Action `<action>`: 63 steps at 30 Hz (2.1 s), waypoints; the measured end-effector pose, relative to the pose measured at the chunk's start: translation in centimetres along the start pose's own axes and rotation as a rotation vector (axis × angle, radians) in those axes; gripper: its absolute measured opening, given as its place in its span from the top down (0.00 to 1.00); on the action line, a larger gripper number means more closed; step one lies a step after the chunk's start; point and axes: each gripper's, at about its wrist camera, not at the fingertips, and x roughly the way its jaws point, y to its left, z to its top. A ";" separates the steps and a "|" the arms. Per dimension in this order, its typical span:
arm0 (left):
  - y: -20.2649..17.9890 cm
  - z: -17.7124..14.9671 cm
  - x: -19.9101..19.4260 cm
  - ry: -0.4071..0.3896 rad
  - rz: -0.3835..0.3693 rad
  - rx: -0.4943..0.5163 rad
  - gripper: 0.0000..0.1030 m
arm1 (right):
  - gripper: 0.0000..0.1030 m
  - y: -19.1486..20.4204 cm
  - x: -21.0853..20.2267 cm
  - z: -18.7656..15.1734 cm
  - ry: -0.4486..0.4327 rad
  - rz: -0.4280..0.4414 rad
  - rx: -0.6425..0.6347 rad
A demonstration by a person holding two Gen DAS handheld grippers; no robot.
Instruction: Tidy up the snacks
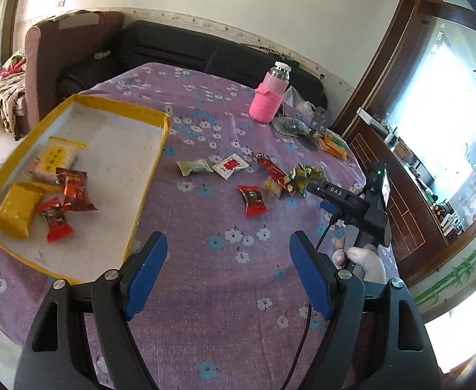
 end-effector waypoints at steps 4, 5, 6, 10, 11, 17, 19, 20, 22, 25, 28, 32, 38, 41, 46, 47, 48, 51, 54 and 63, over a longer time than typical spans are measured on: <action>-0.7 0.0 -0.7 -0.014 0.011 0.005 0.24 | 0.39 -0.2 -0.4 0.2 -0.012 -0.002 0.005; -0.9 -0.1 -0.8 -0.016 0.014 0.010 0.24 | 0.39 -0.3 -0.6 0.3 -0.022 0.001 0.008; -1.2 -0.2 -0.8 -0.017 0.016 0.014 0.24 | 0.39 -0.3 -0.9 0.3 -0.030 0.006 0.010; -2.1 -0.6 -0.3 0.005 0.015 0.039 0.24 | 0.39 0.0 -2.2 0.7 -0.080 0.015 0.005; -2.3 -0.6 -0.1 0.011 0.022 0.048 0.24 | 0.39 0.1 -2.6 0.8 -0.094 0.021 0.002; -2.1 0.1 3.4 0.055 0.025 0.051 0.24 | 0.37 0.1 -3.8 1.1 -0.125 0.030 0.009; -2.0 0.2 6.1 0.112 0.033 0.061 0.24 | 0.37 -0.3 -4.3 1.2 -0.140 0.030 0.024; -2.1 0.2 7.3 0.138 0.036 0.062 0.25 | 0.37 -0.7 -4.5 1.3 -0.146 0.036 0.039; -2.4 0.4 10.5 0.192 0.030 0.063 0.25 | 0.35 -1.2 -4.7 1.5 -0.147 0.040 0.062; -3.3 1.2 14.0 0.199 0.042 0.091 0.25 | 0.35 -1.8 -4.5 1.8 -0.125 0.065 0.095; -5.0 1.8 17.2 0.207 0.070 0.168 0.25 | 0.35 -1.9 -4.2 1.9 -0.101 0.087 0.107; -6.9 2.9 20.7 0.204 0.111 0.263 0.25 | 0.35 -1.7 -3.7 1.9 -0.077 0.102 0.106; -8.8 2.3 22.6 0.246 0.118 0.432 0.83 | 0.35 -2.7 -3.8 2.7 -0.093 0.100 0.128; -8.6 2.5 21.2 0.232 0.082 0.429 0.88 | 0.35 -3.7 -3.6 2.9 -0.098 0.091 0.159; -6.4 3.2 16.6 0.169 0.008 0.348 0.88 | 0.35 -4.3 -2.7 2.9 -0.069 0.133 0.179; -6.0 3.1 15.8 0.155 -0.001 0.340 0.88 | 0.35 -4.0 -2.4 2.7 -0.060 0.138 0.165; -5.4 3.1 15.1 0.142 -0.016 0.327 0.88 | 0.35 -3.7 -2.1 2.6 -0.052 0.143 0.151; -4.1 2.7 13.2 0.122 -0.069 0.288 0.88 | 0.35 -2.4 -1.0 2.1 -0.011 0.180 0.111; -3.0 2.3 11.6 0.110 -0.099 0.258 0.88 | 0.35 -0.5 -0.1 2.3 0.010 0.140 0.060; 0.2 1.7 9.3 0.085 -0.086 0.167 0.88 | 0.38 4.0 3.9 2.6 0.076 -0.016 -0.085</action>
